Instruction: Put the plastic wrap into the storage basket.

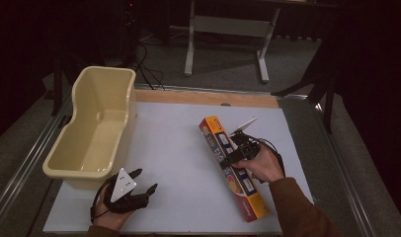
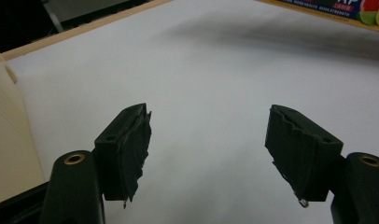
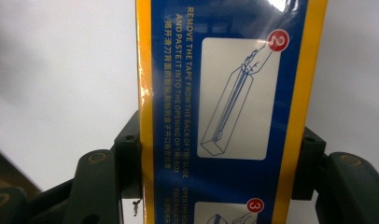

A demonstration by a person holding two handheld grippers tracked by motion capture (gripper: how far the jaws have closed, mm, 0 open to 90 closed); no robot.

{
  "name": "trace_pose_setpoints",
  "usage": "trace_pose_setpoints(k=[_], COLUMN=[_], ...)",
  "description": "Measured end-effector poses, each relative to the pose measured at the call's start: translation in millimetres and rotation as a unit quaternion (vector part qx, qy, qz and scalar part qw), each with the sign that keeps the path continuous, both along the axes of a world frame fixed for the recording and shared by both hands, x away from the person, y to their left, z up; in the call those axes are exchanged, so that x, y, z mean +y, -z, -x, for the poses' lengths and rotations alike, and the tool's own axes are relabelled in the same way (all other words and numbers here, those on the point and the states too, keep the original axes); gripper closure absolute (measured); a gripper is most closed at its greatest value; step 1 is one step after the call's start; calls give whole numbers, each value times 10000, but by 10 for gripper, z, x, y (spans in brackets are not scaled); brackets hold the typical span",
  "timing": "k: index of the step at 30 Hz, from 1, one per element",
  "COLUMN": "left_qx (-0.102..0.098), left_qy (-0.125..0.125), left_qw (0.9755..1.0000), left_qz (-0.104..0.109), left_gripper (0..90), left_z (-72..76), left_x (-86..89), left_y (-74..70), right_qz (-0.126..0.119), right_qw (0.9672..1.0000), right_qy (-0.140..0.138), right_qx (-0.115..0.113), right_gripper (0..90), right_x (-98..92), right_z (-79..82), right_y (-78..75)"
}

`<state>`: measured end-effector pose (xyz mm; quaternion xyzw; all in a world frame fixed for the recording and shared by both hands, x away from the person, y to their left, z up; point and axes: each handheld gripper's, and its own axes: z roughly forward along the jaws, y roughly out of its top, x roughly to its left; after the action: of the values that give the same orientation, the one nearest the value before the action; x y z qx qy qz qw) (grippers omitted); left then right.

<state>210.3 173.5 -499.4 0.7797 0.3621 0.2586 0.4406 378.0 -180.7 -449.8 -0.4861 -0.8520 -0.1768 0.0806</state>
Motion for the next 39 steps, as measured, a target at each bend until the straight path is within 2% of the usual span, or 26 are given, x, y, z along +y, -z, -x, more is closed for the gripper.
trace_pose_setpoints(k=[4, 5, 7, 8, 16, 18, 19, 27, 35, 39], left_qx=[1, 1, 3, 3, 4, 6, 8, 9, 15, 16], left_qy=[5, 5, 10, 10, 11, 17, 17, 18, 13, 15], left_qw=[10000, 10000, 10000, 10000, 10000, 10000, 10000, 10000, 10000, 10000], left_qz=[0, 0, 0, 0, 7, 2, 7, 13, 21, 31], left_gripper=[305, 305, 305, 305, 305, 305, 304, 303, 304, 304], left_z=[0, 0, 0, 0, 2, 2, 2, 2, 2, 0], left_x=[-2, -2, -2, -2, 1, 4, 4, 4, 6, 9], left_y=[1, 1, 0, 0, -1, -3, -3, -1, 0, -1], right_qz=[-246, -246, -415, -550, -1109, -1156, -1317, -1670, -2125, -2246], right_qw=[9997, 9997, 9991, 9985, 9938, 9933, 9913, 9858, 9768, 9740], right_qy=[-18, -18, -60, -78, -78, -71, -38, 58, 143, 178], right_qx=[-24, -24, -2, 20, 25, 34, 69, 134, 211, 222], right_gripper=[388, 388, 388, 389, 389, 389, 389, 389, 389, 389], right_x=[82, 82, 124, 168, 353, 367, 406, 559, 689, 741], right_z=[24, 24, 29, 33, 31, 28, 19, -23, -76, -113], right_y=[-99, -99, -143, -181, -338, -352, -383, -490, -617, -681])
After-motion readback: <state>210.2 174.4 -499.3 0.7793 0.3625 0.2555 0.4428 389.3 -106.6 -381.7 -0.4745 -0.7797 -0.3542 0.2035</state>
